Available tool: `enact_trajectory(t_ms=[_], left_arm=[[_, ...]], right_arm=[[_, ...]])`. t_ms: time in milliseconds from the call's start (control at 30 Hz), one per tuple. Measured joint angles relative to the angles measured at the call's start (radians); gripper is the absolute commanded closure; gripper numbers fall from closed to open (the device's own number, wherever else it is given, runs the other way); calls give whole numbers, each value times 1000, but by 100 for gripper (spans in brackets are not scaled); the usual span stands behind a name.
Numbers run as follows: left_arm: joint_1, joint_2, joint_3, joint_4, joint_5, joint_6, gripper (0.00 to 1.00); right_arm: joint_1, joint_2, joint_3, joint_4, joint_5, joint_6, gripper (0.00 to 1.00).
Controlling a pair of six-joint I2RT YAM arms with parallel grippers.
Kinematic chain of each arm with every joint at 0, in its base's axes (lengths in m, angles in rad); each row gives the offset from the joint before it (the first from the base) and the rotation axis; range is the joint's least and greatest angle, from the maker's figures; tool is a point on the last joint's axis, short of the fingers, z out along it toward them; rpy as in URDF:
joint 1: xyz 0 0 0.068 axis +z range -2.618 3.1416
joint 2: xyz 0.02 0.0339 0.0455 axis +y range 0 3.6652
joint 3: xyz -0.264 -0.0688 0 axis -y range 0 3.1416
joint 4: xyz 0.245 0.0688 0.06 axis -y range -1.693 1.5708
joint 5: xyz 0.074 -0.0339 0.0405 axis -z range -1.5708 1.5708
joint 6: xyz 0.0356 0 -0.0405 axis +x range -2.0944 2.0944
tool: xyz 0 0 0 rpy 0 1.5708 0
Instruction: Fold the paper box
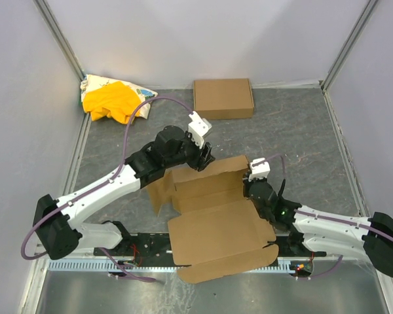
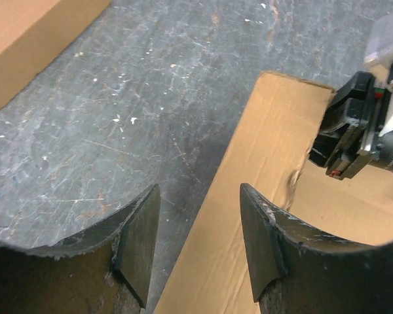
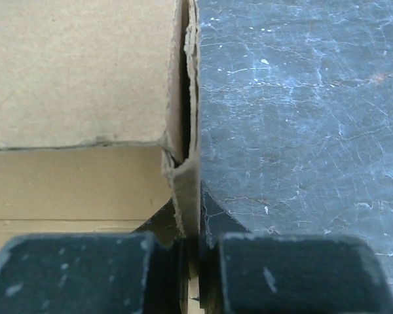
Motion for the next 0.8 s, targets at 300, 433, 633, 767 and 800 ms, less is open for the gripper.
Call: enact_trajectory(t_ms=[300, 433, 633, 767, 800], left_arm=[[0, -171, -120, 93, -178, -19, 34], [0, -249, -176, 148, -269, -26, 30], [0, -425, -337, 251, -453, -25, 29], [0, -526, -396, 281, -549, -26, 29], [0, -557, -416, 294, -579, -26, 29]], right_arm=[[1, -43, -138, 209, 134, 69, 90], [1, 0, -140, 264, 175, 64, 64], [1, -11, -107, 251, 170, 64, 43], [1, -133, -101, 162, 157, 72, 38], [1, -182, -98, 123, 150, 75, 38]])
